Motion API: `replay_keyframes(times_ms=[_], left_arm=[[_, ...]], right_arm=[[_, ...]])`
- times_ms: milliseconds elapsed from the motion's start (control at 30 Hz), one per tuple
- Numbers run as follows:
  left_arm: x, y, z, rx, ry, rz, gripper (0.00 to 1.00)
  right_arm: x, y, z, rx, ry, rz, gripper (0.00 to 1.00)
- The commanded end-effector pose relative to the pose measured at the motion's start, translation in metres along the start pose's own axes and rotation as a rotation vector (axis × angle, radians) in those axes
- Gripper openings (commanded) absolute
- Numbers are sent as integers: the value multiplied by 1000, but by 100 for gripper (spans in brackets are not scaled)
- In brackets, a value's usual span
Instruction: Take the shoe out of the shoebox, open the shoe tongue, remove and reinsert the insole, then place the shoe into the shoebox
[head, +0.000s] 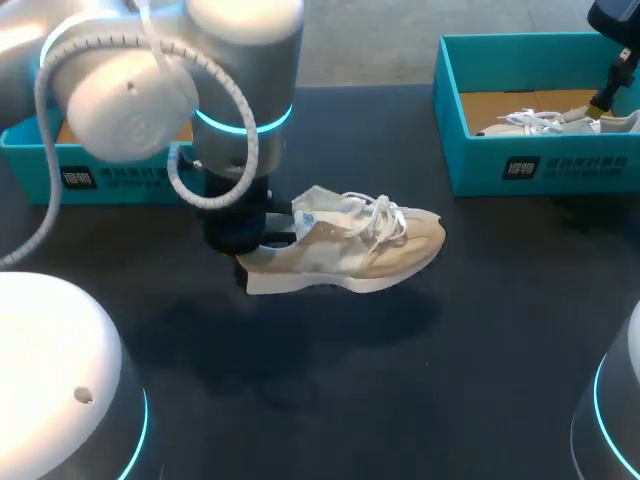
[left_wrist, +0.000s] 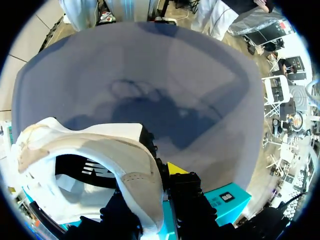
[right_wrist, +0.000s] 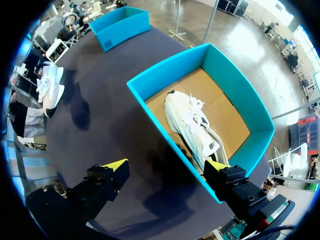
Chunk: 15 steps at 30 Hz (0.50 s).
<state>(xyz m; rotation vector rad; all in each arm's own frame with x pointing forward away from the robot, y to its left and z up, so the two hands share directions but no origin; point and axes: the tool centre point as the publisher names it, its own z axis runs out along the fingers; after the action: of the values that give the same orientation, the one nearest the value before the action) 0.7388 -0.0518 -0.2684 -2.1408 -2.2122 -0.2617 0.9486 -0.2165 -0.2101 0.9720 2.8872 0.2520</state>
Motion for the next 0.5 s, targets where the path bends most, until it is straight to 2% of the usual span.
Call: replay_keyframes(times_ms=[33, 267, 333, 500], left_arm=[[-1, 4, 29, 1, -12, 13, 0], [-4, 10, 61, -5, -21, 27, 0], [-8, 9, 71, -9, 22, 25, 0], [-15, 10, 91, -5, 30, 18, 0]], right_arm=[[0, 0, 0, 0, 0, 0, 100], [0, 0, 0, 0, 0, 0, 100], [0, 0, 0, 0, 0, 0, 100], [0, 0, 0, 0, 0, 0, 100]])
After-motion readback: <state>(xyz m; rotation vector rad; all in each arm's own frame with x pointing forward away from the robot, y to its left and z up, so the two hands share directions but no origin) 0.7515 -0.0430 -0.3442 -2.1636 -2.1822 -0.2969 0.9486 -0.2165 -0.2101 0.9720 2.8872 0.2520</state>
